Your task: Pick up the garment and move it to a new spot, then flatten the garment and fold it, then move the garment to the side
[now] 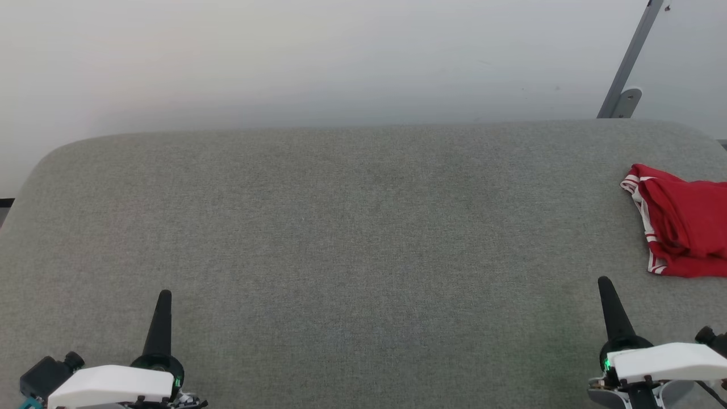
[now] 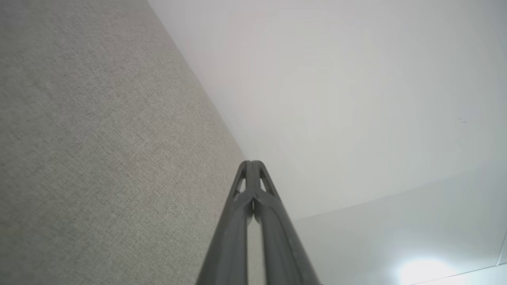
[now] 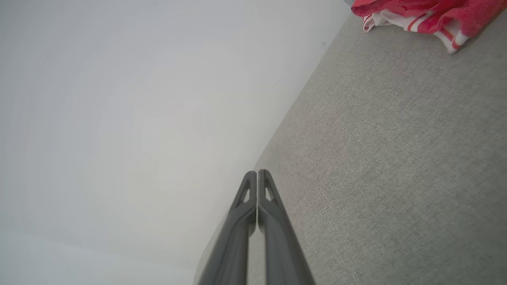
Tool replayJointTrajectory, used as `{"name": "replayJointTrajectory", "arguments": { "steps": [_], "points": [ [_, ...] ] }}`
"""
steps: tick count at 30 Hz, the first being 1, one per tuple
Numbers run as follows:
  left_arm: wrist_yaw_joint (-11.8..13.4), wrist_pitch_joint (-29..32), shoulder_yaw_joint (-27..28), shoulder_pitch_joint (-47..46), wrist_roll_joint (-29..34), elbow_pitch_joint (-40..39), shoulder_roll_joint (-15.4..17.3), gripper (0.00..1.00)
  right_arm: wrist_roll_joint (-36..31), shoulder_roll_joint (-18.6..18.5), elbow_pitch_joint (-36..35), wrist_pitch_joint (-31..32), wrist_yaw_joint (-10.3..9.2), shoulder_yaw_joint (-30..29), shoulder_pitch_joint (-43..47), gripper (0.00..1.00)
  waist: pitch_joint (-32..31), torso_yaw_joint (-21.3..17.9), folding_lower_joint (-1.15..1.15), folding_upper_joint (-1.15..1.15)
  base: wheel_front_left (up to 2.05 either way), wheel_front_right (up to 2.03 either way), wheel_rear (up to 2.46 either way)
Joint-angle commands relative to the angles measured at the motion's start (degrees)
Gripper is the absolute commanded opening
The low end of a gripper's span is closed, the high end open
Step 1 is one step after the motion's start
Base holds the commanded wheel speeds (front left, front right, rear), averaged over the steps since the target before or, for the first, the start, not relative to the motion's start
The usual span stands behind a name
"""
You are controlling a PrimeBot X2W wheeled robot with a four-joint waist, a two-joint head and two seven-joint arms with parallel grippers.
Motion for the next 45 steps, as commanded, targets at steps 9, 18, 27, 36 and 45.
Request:
{"name": "replayJointTrajectory", "arguments": {
  "steps": [9, 18, 27, 36, 45],
  "points": [
    [-0.19, 1.44, 0.42, -2.4, -5.38, 0.34, -0.23, 0.0, 5.37, -0.03, -0.11, 1.52, -0.01, -0.23, -2.05, 0.0, 0.05, 0.04, 0.0, 0.0, 0.0, 0.0, 0.0],
    [-0.22, 2.68, 0.58, -3.32, -9.25, 0.99, -0.54, 0.0, 9.81, 0.0, 0.2, 2.74, -0.01, -0.34, -2.71, 0.0, 0.1, 0.08, 0.0, 0.0, 0.0, 0.0, 0.0],
    [-0.24, 3.91, 0.75, -4.16, -13.0, 1.59, -0.86, 0.0, 13.86, 0.03, 0.5, 3.91, -0.01, -0.44, -3.44, 0.0, 0.15, 0.12, 0.0, 0.0, 0.0, 0.0, 0.0],
    [-0.26, 5.02, 0.93, -5.02, -16.49, 2.18, -1.2, 0.0, 17.68, 0.06, 0.78, 5.0, -0.01, -0.52, -4.2, 0.0, 0.2, 0.16, 0.0, 0.0, 0.0, 0.0, 0.0],
    [-0.29, 6.31, 1.17, -6.08, -20.88, 2.88, -1.63, 0.0, 22.41, 0.1, 1.14, 6.24, -0.02, -0.61, -4.9, 0.0, 0.27, 0.21, 0.0, 0.0, 0.0, 0.0, 0.0]
  ]
}}
